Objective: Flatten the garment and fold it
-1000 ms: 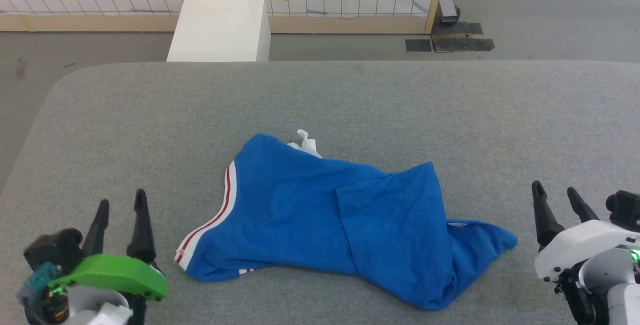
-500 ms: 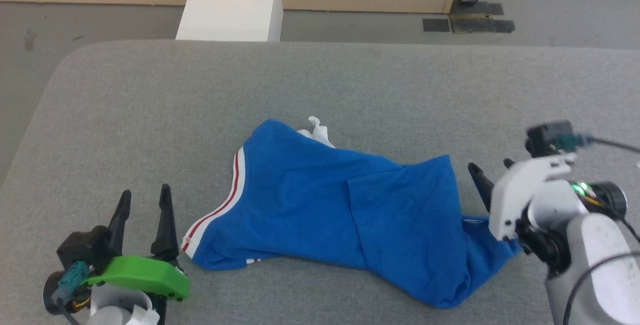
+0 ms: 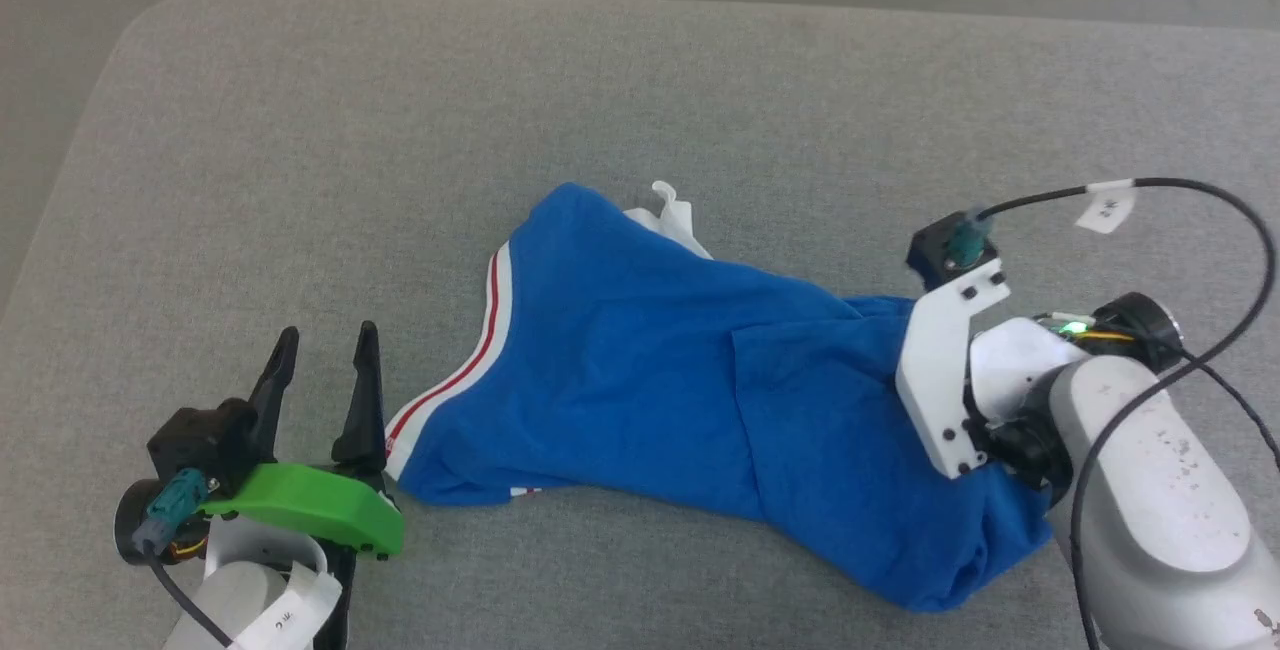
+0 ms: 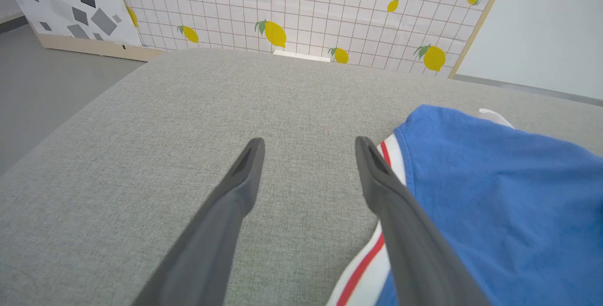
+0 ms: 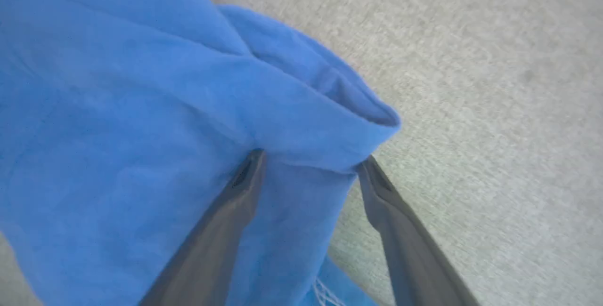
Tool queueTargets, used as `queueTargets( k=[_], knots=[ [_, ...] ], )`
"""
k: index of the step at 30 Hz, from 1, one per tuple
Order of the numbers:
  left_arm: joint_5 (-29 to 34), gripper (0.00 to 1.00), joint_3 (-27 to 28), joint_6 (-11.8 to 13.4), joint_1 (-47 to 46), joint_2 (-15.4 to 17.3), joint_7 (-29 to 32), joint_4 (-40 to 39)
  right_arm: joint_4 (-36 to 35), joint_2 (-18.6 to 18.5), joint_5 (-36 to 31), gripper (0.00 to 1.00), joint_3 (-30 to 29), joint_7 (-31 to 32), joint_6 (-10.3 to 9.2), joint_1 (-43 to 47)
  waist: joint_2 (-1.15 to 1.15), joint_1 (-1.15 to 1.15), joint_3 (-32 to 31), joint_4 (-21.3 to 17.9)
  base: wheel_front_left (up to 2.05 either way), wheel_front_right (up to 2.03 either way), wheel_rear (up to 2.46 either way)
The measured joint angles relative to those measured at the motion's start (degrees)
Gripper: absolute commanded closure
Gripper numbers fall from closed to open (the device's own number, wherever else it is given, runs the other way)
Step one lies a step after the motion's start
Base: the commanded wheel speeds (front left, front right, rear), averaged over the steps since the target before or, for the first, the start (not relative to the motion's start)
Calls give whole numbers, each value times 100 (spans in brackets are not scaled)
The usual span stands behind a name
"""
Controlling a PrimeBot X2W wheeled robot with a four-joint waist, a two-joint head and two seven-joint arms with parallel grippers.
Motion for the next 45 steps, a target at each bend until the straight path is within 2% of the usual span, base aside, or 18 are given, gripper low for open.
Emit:
queueTargets(
  k=[3,4,5,6,11,19,25,30,33,39,40,41,42,45],
  knots=[
    [-5,0,-9,-29,-18,0,35,38,51,-108,172,0,258,102,-1,-73,0,0,91,48,0,0,0],
    [-15,0,-11,-31,-21,-1,38,45,53,-133,224,55,294,137,-1,-97,0,0,106,54,0,0,0],
    [-24,0,-11,-32,-29,0,38,58,54,-163,300,84,327,153,-1,-130,0,0,118,57,0,0,0],
    [-32,0,-13,-32,-40,-1,38,74,52,-188,372,100,363,140,-1,-158,0,0,117,54,0,0,0],
    [-48,0,-11,-34,-59,-2,38,136,27,-226,597,100,264,-138,0,-168,0,0,34,-9,0,0,0],
    [-122,0,-1,-38,16,4,43,153,-547,-149,604,100,-1099,-891,0,-12,0,0,-258,-195,0,0,0],
    [-197,0,8,-34,168,11,91,130,-1388,89,363,100,-2516,-961,0,1100,0,-1,-496,-373,0,0,0],
    [-226,0,3,-31,253,19,125,92,-1859,612,269,100,-3355,-782,0,2306,0,-1,-662,-523,0,0,0],
    [-269,0,-7,-31,272,19,143,76,-1882,805,332,100,-3466,-700,0,2868,0,-1,-714,-590,0,0,0],
    [-387,0,-54,-33,272,13,196,85,-1501,918,616,100,-3118,-644,0,3318,0,-1,-717,-620,0,0,0],
    [-396,0,-64,-40,272,13,201,92,-1474,915,646,91,-3098,-758,0,3316,0,-1,-721,-621,0,0,0],
    [-400,0,-70,-40,272,13,213,100,-1447,915,651,56,-3090,-903,0,3310,0,-1,-729,-623,0,0,0],
    [-401,0,-74,-40,272,13,218,107,-1433,918,648,0,-3093,-1020,0,3295,0,-1,-737,-624,0,0,0],
    [-405,0,-88,-40,275,14,221,138,-1474,922,737,0,-3197,-1619,-1,3095,0,-1,-780,-632,0,0,0]
  ],
)
